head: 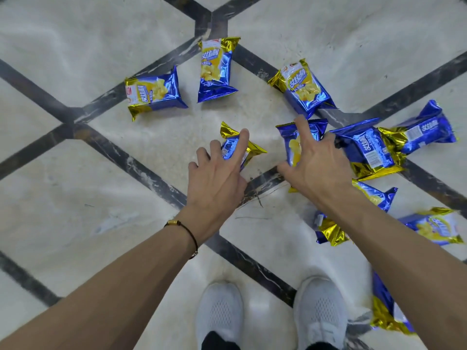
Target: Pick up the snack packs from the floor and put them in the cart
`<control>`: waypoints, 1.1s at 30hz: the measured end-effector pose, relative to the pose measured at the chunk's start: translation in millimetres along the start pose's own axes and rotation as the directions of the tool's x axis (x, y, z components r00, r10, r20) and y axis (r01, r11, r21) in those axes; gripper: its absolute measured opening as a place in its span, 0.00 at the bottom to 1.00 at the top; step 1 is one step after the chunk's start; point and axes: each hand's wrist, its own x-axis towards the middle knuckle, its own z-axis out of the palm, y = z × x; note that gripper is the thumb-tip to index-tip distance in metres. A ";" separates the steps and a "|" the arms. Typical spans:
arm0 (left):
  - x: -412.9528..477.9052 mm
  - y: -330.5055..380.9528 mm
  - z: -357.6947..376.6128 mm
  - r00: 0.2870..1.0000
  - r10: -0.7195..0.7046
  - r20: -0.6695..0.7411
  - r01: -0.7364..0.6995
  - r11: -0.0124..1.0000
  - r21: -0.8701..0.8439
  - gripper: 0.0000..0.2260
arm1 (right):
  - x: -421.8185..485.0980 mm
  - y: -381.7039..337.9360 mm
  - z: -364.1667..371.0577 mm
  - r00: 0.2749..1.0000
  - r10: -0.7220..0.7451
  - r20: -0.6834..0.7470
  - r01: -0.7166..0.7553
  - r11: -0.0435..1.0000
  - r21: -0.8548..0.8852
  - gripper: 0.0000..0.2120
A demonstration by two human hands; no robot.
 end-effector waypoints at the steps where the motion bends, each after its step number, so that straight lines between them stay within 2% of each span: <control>1: -6.2 -0.3 -15.8 1.000 -0.003 0.004 0.003 1.000 -0.002 0.38 | -8.9 -2.8 -13.2 1.000 -0.002 -0.010 0.002 1.000 0.001 0.40; 8: -41.3 4.8 -173.1 1.000 -0.003 -0.006 0.003 0.998 -0.056 0.38 | -87.1 -21.1 -146.2 0.995 -0.018 -0.103 0.025 0.998 0.063 0.41; 12: -69.8 20.0 -293.0 0.997 -0.072 -0.023 0.069 0.992 -0.102 0.40 | -138.5 -36.0 -257.5 0.991 -0.032 -0.131 0.043 0.996 0.081 0.39; 15: -101.4 36.2 -386.9 0.991 -0.129 -0.030 0.121 0.976 -0.178 0.40 | -177.1 -36.8 -353.1 0.986 -0.006 -0.164 0.032 0.987 0.159 0.39; 18: -134.3 56.0 -471.9 0.988 -0.146 -0.052 0.124 0.947 -0.297 0.41 | -227.7 -43.7 -443.2 0.982 0.007 -0.188 0.032 0.979 0.202 0.39; 23: -171.4 93.5 -595.4 0.983 -0.176 -0.048 0.147 0.917 -0.370 0.40 | -308.3 -69.4 -562.9 0.966 -0.003 -0.259 0.075 0.960 0.268 0.39; 28: -194.3 121.5 -704.4 0.983 -0.124 -0.138 0.064 0.927 -0.370 0.39 | -373.3 -74.4 -644.6 0.948 0.058 -0.314 0.060 0.933 0.354 0.39; 33: -215.6 137.1 -786.5 0.976 -0.033 -0.214 -0.029 0.959 -0.283 0.39 | -430.3 -55.3 -702.0 0.906 0.162 -0.391 0.015 0.911 0.412 0.38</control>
